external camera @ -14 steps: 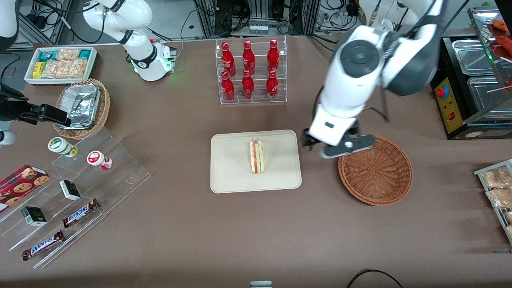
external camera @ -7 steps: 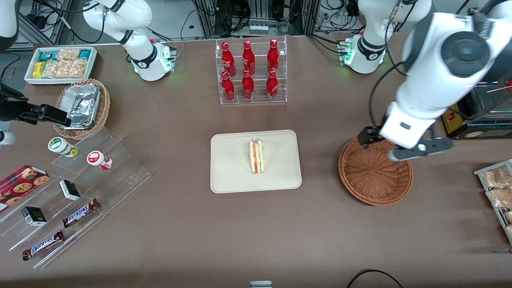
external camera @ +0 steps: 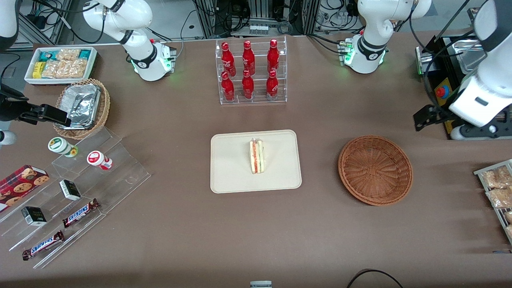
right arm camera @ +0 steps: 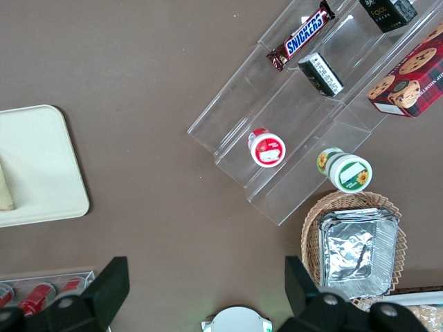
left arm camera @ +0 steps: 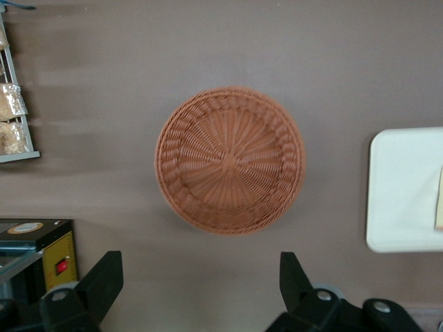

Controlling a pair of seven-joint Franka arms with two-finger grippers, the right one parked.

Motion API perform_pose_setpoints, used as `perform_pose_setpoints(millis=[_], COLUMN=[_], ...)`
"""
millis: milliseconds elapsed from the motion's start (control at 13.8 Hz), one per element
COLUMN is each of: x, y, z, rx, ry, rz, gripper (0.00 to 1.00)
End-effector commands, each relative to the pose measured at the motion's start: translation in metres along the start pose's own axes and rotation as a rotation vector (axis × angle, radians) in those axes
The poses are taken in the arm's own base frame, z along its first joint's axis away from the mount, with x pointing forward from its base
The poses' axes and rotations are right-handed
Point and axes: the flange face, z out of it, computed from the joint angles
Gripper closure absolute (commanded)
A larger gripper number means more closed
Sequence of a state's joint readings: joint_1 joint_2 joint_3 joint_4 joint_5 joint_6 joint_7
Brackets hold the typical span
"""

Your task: Place sandwich from basket to tray

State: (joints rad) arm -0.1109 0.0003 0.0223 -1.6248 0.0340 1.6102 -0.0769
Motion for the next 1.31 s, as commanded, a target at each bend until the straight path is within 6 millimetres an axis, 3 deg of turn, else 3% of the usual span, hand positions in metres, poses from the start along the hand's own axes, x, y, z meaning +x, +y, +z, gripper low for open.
perform_pose_setpoints(millis=[0, 73, 363, 653, 1234], x=[-0.023, -0.025, -0.022, 0.003, -0.002], y=[-0.011, -0.021, -0.026, -0.003, 0.013], z=[-0.007, -0.011, -0.018, -0.024, -0.022], rx=[-0.019, -0.019, -0.018, -0.015, -0.006], ry=[0.013, 0.018, 0.030, 0.050, 0.020], rz=[0.024, 0.019, 0.039, 0.071, 0.098], gripper=[0.00, 0.00, 0.00, 0.00, 0.00])
